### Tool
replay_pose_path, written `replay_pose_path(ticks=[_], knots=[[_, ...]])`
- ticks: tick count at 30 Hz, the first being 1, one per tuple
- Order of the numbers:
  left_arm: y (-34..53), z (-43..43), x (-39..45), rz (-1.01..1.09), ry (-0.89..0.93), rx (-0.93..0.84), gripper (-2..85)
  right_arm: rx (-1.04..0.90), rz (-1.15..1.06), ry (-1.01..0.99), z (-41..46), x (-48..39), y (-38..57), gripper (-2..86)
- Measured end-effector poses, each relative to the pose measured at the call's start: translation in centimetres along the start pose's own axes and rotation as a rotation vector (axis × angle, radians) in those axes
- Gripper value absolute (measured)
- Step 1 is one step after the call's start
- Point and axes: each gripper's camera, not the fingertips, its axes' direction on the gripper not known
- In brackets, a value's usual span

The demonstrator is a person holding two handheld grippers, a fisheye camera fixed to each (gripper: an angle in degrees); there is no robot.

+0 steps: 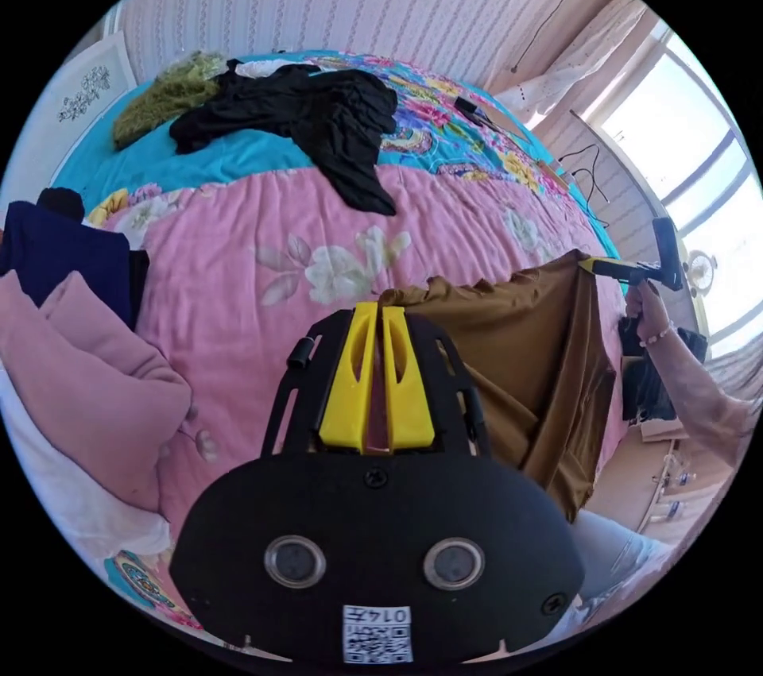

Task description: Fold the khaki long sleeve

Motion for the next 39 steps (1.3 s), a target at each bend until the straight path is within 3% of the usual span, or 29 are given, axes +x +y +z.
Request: replay_pose_path(ticks=[7,15,21,26,29,34,39], knots=[[6.3,-3.3,-0.1,0.013,0.066,0.058,-1.0,0.097,0.048,-0.105,-2.7,0.7,0.9,0.5],[21.1,-6.8,1.4,0.034,0.187,0.048,-1.0,0.023,-0.07,-0.23,-2.7,-3.2,13.4,0.5],[31.0,-6.4,4.4,0.085,0.162,-0.003,-1.0,-0.097,-0.098,-0.251,0.2,-4.7,21.8,0.6],[37.4,-7.4,6.2,0.115,0.155,0.012,-1.0,-0.041,-0.095,-0.281,-0.9,-6.9,26.4,0.8],[42.2,-6.4,6.2,0.022,0.243,-0.058,-0.9,-0.057,-0.083,-0.286,-0.4,-8.6,29.5,1.3],[48.6,-7.5,9.6,-0.007,-0.026,-0.093,-0.5,-0.132,-0.009,-0.11,0.2,-11.2,32.7,3.3],[48.2,-8.1,14.9,0.062,0.064,0.03,5.2,0.007,-0.131,0.0,-2.1,-18.9,30.9,7.1]])
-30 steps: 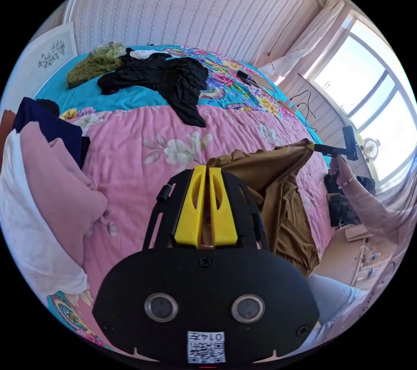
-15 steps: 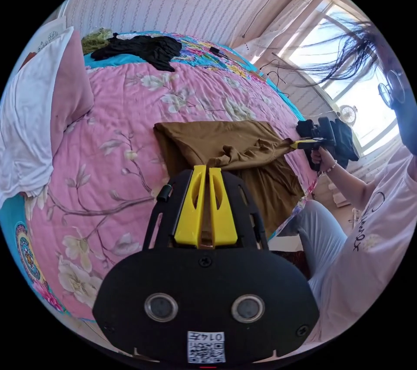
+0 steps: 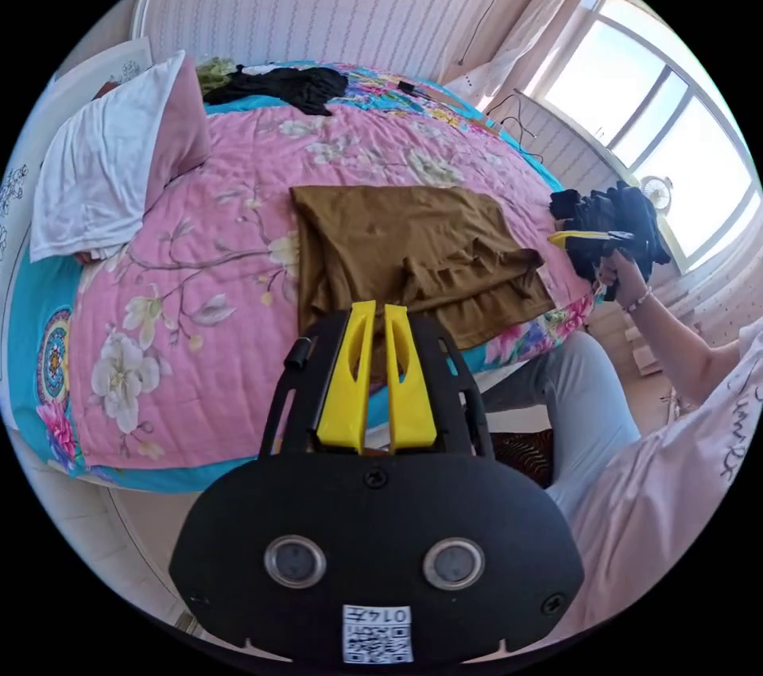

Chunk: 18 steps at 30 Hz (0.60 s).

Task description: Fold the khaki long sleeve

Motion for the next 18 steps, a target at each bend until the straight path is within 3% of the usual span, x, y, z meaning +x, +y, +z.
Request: replay_pose_path(ticks=[3,7,9,11,15,18], knots=[[-1.5,4.0,2.9,0.004,-0.021,-0.002,8.2,0.065,-0.011,-0.115,3.0,-3.0,-2.8,9.6],[-1.2,10.0,4.1,-0.039,-0.034,-0.197,5.1,-0.043,0.116,-0.06,8.7,-3.9,-5.0,10.4],[0.1,9.2,4.8,0.002,0.012,-0.14,1.8,-0.157,0.09,-0.161,11.2,-4.8,-5.0,5.2],[1.8,8.1,5.5,0.021,0.061,-0.118,0.3,-0.151,0.049,-0.158,10.6,-6.0,-4.2,3.2],[6.9,6.4,7.8,0.074,0.123,-0.085,1.5,-0.209,-0.126,-0.243,8.7,-10.0,-1.2,2.9],[10.1,5.6,9.2,0.062,0.098,-0.11,4.6,-0.291,-0.166,-0.183,8.3,-12.1,1.0,4.7]])
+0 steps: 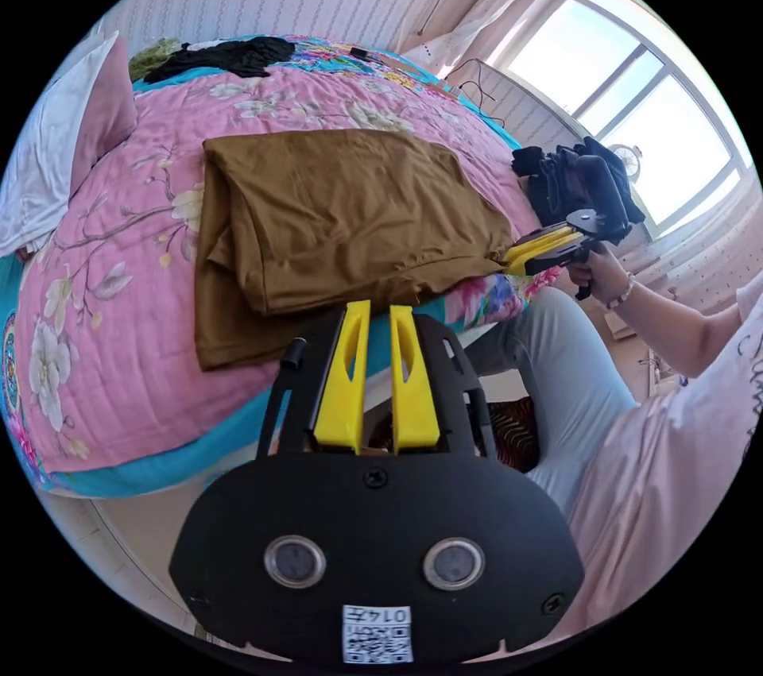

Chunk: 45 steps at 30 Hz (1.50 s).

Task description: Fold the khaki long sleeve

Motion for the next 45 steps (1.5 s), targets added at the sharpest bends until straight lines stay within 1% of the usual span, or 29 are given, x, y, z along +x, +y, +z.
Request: replay_pose_path(ticks=[2,5,6,10,12,14,15,16,17,18,19,21,23,24,26,27,28,30,32,34,35,36,37,39,40,41,42,43,45], knots=[[1.4,-0.5,1.2,0.002,-0.008,0.019,4.7,-0.045,0.004,0.028,0.0,-1.0,0.4,5.4],[1.7,-0.1,4.2,0.07,-0.026,0.054,2.1,-0.008,-0.048,0.099,-1.3,-2.9,-1.0,2.8],[1.2,0.7,5.6,0.105,-0.037,0.075,0.3,0.021,-0.079,0.152,-1.9,-3.8,-2.8,1.6],[-1.3,3.8,10.6,0.172,-0.055,0.162,-0.8,0.06,-0.178,0.3,-1.7,-5.8,-11.4,0.1],[-1.7,5.0,12.2,0.172,-0.087,0.205,-0.9,0.059,-0.191,0.44,-0.1,-6.4,-17.1,-0.2],[-1.8,7.2,13.3,0.176,-0.131,0.163,-1.0,0.008,-0.173,0.521,2.5,-6.0,-20.4,-0.3],[-1.7,9.5,13.9,0.189,-0.146,0.076,-1.0,-0.097,-0.129,0.552,5.3,-4.8,-22.2,-0.3],[-1.0,11.2,14.4,0.208,-0.157,0.065,-1.0,-0.165,-0.102,0.546,6.9,-3.9,-22.8,-0.4],[-0.4,11.2,14.9,0.245,-0.17,0.129,-1.0,-0.152,-0.065,0.528,8.3,-3.1,-23.3,-0.4],[0.1,11.5,16.0,0.326,-0.21,0.126,-1.0,-0.099,-0.034,0.518,8.1,-3.1,-23.3,-0.5],[0.0,11.4,16.9,0.367,-0.229,0.092,-1.0,-0.109,-0.025,0.512,8.1,-3.1,-23.4,-0.5],[-0.3,10.7,18.1,0.383,-0.215,0.056,-1.0,-0.213,-0.082,0.53,8.1,-3.9,-24.3,-0.7],[0.2,9.7,19.0,0.383,-0.197,0.127,-1.0,-0.219,-0.122,0.566,7.3,-4.5,-25.1,-0.7],[0.6,9.5,19.4,0.372,-0.193,0.165,-1.0,-0.179,-0.112,0.571,6.6,-4.4,-25.7,-0.7],[1.0,11.2,19.7,0.363,-0.192,0.1,-1.0,-0.176,-0.058,0.549,6.8,-3.0,-26.7,-0.7],[1.5,12.7,19.7,0.35,-0.191,0.054,-0.9,-0.218,-0.023,0.515,8.0,-1.5,-27.1,-0.7],[2.2,12.7,20.0,0.353,-0.185,0.121,-0.9,-0.215,-0.012,0.5,8.4,-0.9,-27.1,-0.7],[2.3,12.8,20.6,0.372,-0.188,0.111,-0.8,-0.167,0.038,0.431,7.8,0.5,-26.6,-0.7],[2.4,12.4,21.2,0.377,-0.167,0.12,-0.6,-0.12,0.028,0.365,6.0,0.9,-25.2,-0.6],[2.9,11.3,22.2,0.396,-0.123,0.214,0.4,-0.018,0.014,0.323,3.1,1.0,-22.2,-0.5],[3.0,11.0,22.6,0.396,-0.123,0.247,0.8,0.069,0.018,0.307,0.9,1.1,-19.3,-0.2],[3.1,10.5,23.4,0.408,-0.123,0.305,3.0,0.144,0.045,0.296,-0.9,1.5,-15.8,0.2],[3.0,10.3,24.4,0.427,-0.123,0.344,4.9,0.171,0.067,0.292,-1.6,1.9,-14.0,0.4],[2.8,10.7,25.7,0.456,-0.108,0.369,7.3,0.234,0.174,0.283,-3.1,3.6,-6.3,3.2],[2.5,11.3,26.4,0.463,-0.096,0.361,8.6,0.24,0.213,0.276,-3.2,4.2,-4.4,5.8],[2.3,11.7,26.7,0.466,-0.088,0.35,9.5,0.248,0.292,0.239,-3.0,5.3,-0.9,11.0],[1.9,12.5,27.3,0.47,-0.075,0.321,11.4,0.249,0.367,0.186,-2.4,6.3,2.3,12.0],[1.5,13.4,27.8,0.471,-0.063,0.29,13.1,0.25,0.396,0.16,-2.0,6.7,3.8,12.5],[0.9,14.4,28.7,0.485,-0.054,0.261,15.1,0.238,0.478,0.079,0.0,8.1,7.8,11.2]])
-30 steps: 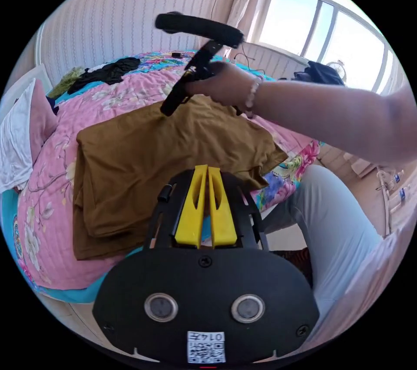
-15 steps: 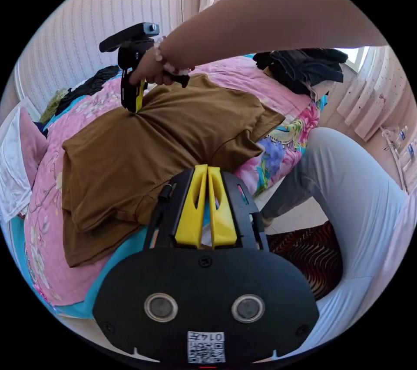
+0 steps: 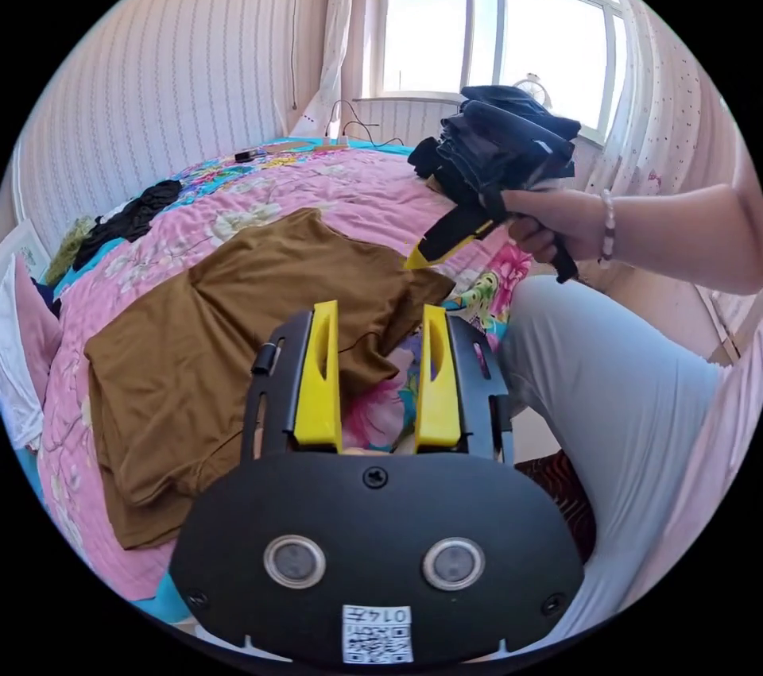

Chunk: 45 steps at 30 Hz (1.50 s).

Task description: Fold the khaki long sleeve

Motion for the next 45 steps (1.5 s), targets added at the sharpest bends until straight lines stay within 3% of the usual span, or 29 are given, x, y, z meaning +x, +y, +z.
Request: replay_pose_path(ticks=[3,6,9,11,16,21,28,32,37,41,45], knots=[[-1.0,2.0,0.9,0.03,0.036,-0.041,16.2,0.018,0.028,-0.074,0.4,1.9,1.3,3.2],[-2.2,3.7,1.3,0.049,0.038,-0.081,14.7,0.067,-0.051,-0.246,-0.7,1.9,0.7,1.5],[-3.5,4.2,0.7,-0.01,-0.029,-0.128,5.3,0.067,-0.176,-0.305,-1.8,1.1,-0.7,1.7],[-3.8,4.4,0.2,-0.022,-0.018,-0.138,2.4,0.1,-0.214,-0.242,-2.1,2.1,-1.7,3.2],[-3.1,4.3,0.0,-0.006,-0.014,-0.138,0.2,0.298,0.04,-0.259,-1.2,10.7,-5.5,12.7],[-2.2,3.7,-0.1,-0.009,-0.029,-0.111,-0.1,0.377,0.145,-0.436,2.3,14.5,-10.2,10.7],[-0.3,-1.4,-1.9,-0.092,-0.115,0.083,-0.5,0.194,0.073,-0.361,2.7,12.9,-15.0,2.7],[1.4,-6.3,-4.2,-0.195,-0.21,0.216,-0.7,0.201,-0.094,-0.42,0.5,7.8,-17.7,1.7],[6.5,-13.0,-9.6,-0.484,-0.356,0.298,-0.2,0.127,-0.314,-0.439,0.9,-3.6,-22.4,1.6],[11.0,-14.2,-13.1,-0.67,-0.434,0.177,2.1,-0.018,-0.415,-0.35,6.8,-13.3,-25.5,2.5],[15.3,-15.5,-15.8,-0.84,-0.358,0.039,4.4,-0.144,-0.461,-0.199,11.9,-17.8,-26.5,4.4]])
